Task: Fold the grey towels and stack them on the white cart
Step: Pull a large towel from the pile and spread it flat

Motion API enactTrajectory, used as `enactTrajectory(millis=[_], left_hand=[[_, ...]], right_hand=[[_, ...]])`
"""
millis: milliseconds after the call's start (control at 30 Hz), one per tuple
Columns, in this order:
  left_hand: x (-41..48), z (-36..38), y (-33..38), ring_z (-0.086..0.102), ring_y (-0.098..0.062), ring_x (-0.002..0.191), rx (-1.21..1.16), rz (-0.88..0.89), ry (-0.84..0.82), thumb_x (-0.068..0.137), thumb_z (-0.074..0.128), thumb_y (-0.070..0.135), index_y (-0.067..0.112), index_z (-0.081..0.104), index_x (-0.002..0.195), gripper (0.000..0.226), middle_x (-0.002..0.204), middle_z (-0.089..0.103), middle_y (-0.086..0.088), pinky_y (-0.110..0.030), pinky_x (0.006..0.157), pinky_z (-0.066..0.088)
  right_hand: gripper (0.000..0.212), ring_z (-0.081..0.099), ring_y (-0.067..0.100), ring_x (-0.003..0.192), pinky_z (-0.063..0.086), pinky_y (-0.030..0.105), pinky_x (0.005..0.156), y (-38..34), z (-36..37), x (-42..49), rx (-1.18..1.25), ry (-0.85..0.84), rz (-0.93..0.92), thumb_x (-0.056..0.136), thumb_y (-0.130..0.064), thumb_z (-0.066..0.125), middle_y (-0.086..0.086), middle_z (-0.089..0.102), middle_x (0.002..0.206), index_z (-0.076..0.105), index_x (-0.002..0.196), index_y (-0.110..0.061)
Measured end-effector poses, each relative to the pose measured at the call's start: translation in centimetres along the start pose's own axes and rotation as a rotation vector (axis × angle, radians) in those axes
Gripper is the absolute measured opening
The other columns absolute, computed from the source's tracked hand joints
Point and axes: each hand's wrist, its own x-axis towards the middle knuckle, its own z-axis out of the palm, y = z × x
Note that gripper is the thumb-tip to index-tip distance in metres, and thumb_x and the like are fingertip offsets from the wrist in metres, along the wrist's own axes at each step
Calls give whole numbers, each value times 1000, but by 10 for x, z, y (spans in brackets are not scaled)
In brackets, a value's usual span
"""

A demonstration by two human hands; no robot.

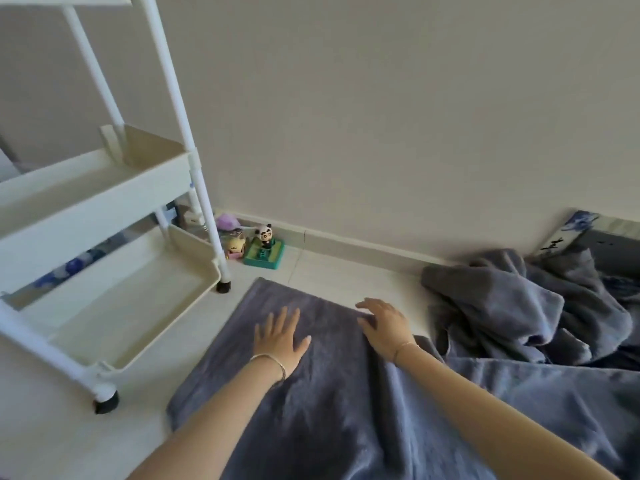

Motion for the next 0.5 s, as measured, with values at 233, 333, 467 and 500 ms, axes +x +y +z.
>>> enactTrajectory(millis=[233,333,467,500], left_hand=[[6,42,-19,-15,-28,144,47,-58,158,37,-51,70,33,-27,133,106,157,-17,2,-53,111,-11],[16,38,-23,-15,-28,144,53,-87,177,40,-49,72,33,-27,136,105,157,-17,3,-52,112,-10],[22,31,-27,-15,-27,144,78,-97,146,84,0,71,31,-14,147,76,157,-16,3,-53,113,-6],[21,29,-29,-14,-28,144,77,-109,147,90,10,65,30,-12,148,71,157,-15,2,-53,114,-5]], right_hand=[[76,-5,14,146,-12,31,113,-5,74,-7,-191,-235,-129,82,-67,1,-10,-2,159,13,150,-35],[90,-17,14,145,-20,32,109,-4,85,-1,-236,-202,-154,66,-67,-16,-9,-14,158,-3,149,-36],[89,-10,11,146,-17,28,112,-4,78,8,-182,-203,-189,70,-69,-12,-10,-5,159,8,150,-34],[88,-5,11,146,-14,28,114,-2,72,8,-155,-188,-196,73,-71,-8,-10,1,159,15,149,-33]])
